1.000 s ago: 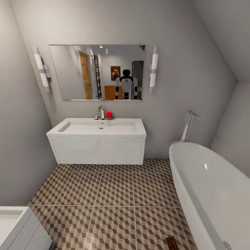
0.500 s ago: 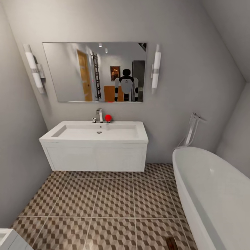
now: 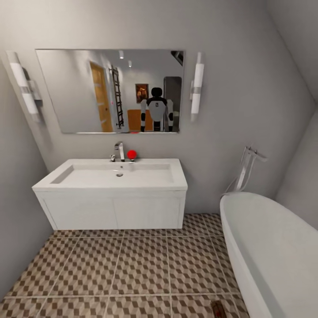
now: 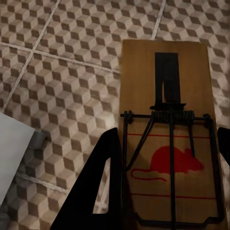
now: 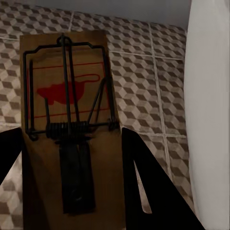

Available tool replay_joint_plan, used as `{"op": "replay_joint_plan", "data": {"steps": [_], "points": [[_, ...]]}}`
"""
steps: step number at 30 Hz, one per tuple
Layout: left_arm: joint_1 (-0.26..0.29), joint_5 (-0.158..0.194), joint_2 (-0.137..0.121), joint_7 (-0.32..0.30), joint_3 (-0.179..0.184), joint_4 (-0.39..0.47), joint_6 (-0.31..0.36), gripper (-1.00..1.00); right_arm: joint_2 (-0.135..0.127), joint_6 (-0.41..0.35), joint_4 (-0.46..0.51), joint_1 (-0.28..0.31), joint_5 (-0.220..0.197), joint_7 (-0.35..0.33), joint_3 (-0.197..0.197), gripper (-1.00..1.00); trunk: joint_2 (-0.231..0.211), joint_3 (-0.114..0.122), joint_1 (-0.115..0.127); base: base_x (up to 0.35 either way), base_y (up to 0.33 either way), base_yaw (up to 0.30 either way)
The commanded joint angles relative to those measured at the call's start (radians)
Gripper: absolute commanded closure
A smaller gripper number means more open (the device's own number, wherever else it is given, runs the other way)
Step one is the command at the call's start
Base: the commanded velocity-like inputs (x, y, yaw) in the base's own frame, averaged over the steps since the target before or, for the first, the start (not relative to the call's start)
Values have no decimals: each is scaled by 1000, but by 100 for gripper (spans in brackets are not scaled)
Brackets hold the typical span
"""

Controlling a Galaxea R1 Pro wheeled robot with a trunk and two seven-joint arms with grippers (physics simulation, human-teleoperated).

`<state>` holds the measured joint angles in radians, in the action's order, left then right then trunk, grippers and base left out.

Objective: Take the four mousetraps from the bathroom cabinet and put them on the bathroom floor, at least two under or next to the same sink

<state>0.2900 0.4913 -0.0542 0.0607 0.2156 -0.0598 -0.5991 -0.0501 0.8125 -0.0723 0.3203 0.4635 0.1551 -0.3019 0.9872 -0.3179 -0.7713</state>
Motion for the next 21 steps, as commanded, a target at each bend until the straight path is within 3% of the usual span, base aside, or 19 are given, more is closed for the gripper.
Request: {"op": "replay_joint_plan", "data": {"steps": [1, 11, 21], "points": [[1, -2, 0, 8, 8, -3, -4, 100, -1, 5, -4, 2, 7, 5, -3, 100, 1, -1, -1, 322, 0, -44], [1, -2, -1, 8, 8, -3, -4, 100, -1, 5, -4, 2, 7, 7, -3, 100, 1, -1, -1, 323, 33, -9], [1, -2, -2, 8, 7, -3, -4, 100, -1, 5, -4, 2, 7, 7, -3, 100, 1, -1, -1, 315, 150, 0]]}}
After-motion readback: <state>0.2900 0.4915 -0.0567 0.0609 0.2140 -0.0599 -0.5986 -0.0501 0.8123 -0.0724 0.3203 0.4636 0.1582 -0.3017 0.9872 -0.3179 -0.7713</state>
